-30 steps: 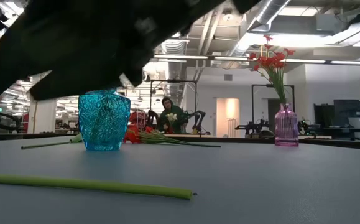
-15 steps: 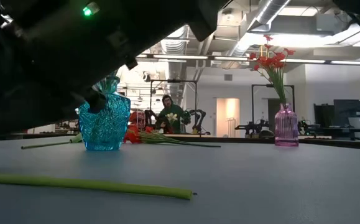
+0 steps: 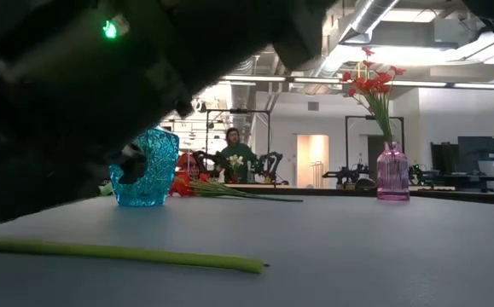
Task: Sort flowers into vase by color
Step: Put the bottom red flower into the purple vase
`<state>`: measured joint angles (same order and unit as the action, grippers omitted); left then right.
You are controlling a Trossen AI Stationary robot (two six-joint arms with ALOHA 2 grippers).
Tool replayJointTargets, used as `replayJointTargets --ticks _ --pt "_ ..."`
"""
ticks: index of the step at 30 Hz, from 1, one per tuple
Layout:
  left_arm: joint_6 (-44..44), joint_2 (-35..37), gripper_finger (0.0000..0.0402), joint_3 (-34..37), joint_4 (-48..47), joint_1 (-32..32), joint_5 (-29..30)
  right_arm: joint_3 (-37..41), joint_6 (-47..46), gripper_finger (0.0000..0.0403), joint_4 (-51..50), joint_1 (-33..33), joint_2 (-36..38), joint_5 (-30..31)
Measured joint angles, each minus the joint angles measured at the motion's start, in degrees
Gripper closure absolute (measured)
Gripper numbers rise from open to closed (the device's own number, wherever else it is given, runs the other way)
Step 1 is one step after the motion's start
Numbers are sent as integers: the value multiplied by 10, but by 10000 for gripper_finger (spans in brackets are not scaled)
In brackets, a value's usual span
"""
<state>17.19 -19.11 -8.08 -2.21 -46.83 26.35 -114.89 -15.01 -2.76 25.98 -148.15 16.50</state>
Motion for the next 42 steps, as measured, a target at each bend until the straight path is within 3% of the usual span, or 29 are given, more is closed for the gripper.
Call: replayJointTargets --ticks 7,13,17,24,32,37,42 --pt "42 -65 248 0 17 0 32 0 -30 240 4 -5 -9 27" --pt "10 -115 248 0 63 0 -69 0 -52 334 0 -10 -9 4" --pt "15 -128 248 0 56 0 -77 0 -92 386 -1 -10 -6 -3" --pt "19 -127 248 0 56 0 -77 3 -93 386 -104 1 51 -19" --pt "30 -128 248 0 58 0 -77 3 -158 386 -423 38 112 17" --pt "35 -128 248 0 58 0 -76 2 -189 385 -504 52 116 15" --pt "47 -128 248 0 58 0 -70 2 -269 310 -536 49 113 -25"
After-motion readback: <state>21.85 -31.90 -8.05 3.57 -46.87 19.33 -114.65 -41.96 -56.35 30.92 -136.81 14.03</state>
